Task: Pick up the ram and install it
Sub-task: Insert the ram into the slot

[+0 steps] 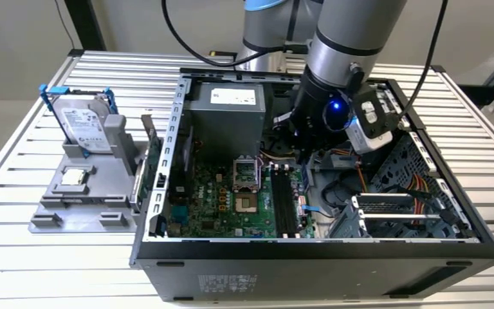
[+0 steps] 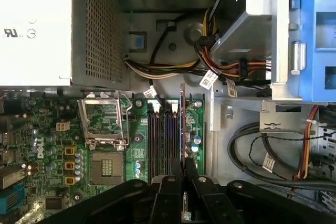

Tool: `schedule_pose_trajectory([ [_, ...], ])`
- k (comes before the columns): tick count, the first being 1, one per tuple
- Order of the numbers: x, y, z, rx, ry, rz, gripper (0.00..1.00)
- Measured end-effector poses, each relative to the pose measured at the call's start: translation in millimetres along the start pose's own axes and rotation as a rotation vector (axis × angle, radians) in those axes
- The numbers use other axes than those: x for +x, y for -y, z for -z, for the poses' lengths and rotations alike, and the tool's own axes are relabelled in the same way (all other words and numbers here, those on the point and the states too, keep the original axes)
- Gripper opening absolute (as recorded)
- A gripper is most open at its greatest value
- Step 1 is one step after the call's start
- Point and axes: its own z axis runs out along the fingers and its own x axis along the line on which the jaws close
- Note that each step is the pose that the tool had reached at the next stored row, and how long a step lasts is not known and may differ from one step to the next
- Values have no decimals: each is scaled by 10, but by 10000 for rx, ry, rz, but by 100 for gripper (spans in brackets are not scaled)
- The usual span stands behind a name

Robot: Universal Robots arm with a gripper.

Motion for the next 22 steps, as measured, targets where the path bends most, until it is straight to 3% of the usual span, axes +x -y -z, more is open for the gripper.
schedule_pose_trajectory([
  [22, -3, 103, -107, 2, -12, 0, 0],
])
